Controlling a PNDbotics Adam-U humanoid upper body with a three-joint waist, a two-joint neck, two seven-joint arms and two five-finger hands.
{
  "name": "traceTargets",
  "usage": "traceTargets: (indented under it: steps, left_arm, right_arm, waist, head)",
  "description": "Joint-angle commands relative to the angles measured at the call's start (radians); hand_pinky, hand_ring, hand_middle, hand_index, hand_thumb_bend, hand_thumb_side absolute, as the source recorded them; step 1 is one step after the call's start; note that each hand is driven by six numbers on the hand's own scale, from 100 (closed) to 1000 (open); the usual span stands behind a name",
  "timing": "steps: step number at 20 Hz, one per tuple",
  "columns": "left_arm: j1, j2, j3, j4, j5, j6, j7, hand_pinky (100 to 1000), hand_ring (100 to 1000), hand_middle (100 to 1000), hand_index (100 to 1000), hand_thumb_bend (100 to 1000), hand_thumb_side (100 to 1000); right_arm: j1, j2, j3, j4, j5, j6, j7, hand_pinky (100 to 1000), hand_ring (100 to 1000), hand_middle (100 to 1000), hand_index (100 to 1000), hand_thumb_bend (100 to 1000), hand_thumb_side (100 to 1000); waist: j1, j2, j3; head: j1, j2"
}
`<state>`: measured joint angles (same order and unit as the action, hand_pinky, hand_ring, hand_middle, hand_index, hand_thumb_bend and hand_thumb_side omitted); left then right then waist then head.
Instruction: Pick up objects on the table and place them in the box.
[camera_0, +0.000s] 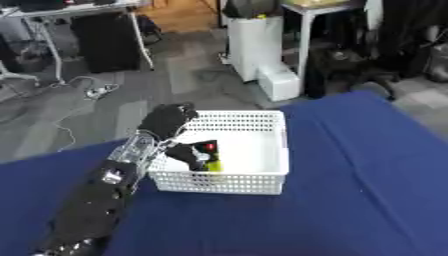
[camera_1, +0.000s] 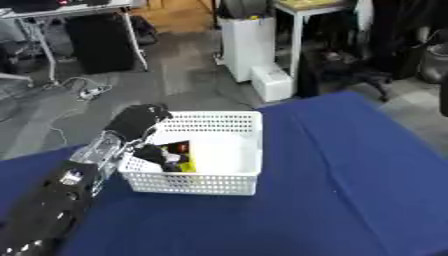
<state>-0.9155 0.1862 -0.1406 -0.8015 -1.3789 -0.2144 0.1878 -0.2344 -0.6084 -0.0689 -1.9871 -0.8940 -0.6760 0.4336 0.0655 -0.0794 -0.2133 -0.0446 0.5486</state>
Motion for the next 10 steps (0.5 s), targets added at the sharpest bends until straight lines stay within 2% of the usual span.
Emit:
traceTargets:
  steps: [1, 3, 5, 6, 7, 10]
  left_arm:
    - [-0.006, 0.059, -0.030, -0.175, 0.179, -0.025, 0.026, 400, 645, 809, 813, 689, 830]
    - [0.027, 0.089, -0.059, -0.332, 0.343, -0.020, 0.024, 346, 593, 784, 798, 674, 809]
    - [0.071, 0.122, -0.078, -0.500, 0.482, 0.013, 0.016, 358, 594, 771, 790, 668, 803]
    - [0.099, 0.130, -0.072, -0.590, 0.522, 0.034, 0.024, 374, 597, 768, 789, 659, 853]
    - [0.135, 0.136, -0.064, -0.683, 0.546, 0.058, 0.036, 371, 588, 760, 788, 669, 771]
    - [0.272, 0.103, -0.047, -0.921, 0.607, 0.123, 0.067, 333, 543, 759, 793, 684, 761]
  right_arm:
    - [-0.005, -0.031, -0.015, -0.013, 0.003, -0.055, 0.054, 189, 277, 386, 470, 100, 1000]
    - [0.001, -0.033, -0.017, -0.013, 0.006, -0.058, 0.052, 188, 277, 386, 470, 100, 1000]
    - [0.007, -0.035, -0.020, -0.013, 0.010, -0.062, 0.050, 188, 277, 386, 469, 100, 1000]
    - [0.013, -0.035, -0.021, -0.013, 0.014, -0.065, 0.050, 188, 277, 385, 469, 100, 1000]
    - [0.018, -0.035, -0.022, -0.013, 0.017, -0.069, 0.051, 189, 277, 385, 469, 100, 1000]
    - [0.040, -0.034, -0.025, -0.013, 0.027, -0.088, 0.052, 186, 275, 381, 465, 100, 1000]
  waist:
    - [-0.005, -0.009, 0.005]
    - [-0.004, -0.010, 0.013]
    - [-0.005, -0.011, 0.020]
    - [-0.007, -0.011, 0.026]
    - [-0.008, -0.011, 0.032]
    - [-0.018, -0.013, 0.051]
  head:
    - [-0.015, -0.017]
    - [-0.021, -0.022]
    - [-0.027, -0.028]
    - [-0.031, -0.040]
    - [-0.033, -0.050]
    - [-0.035, -0.090]
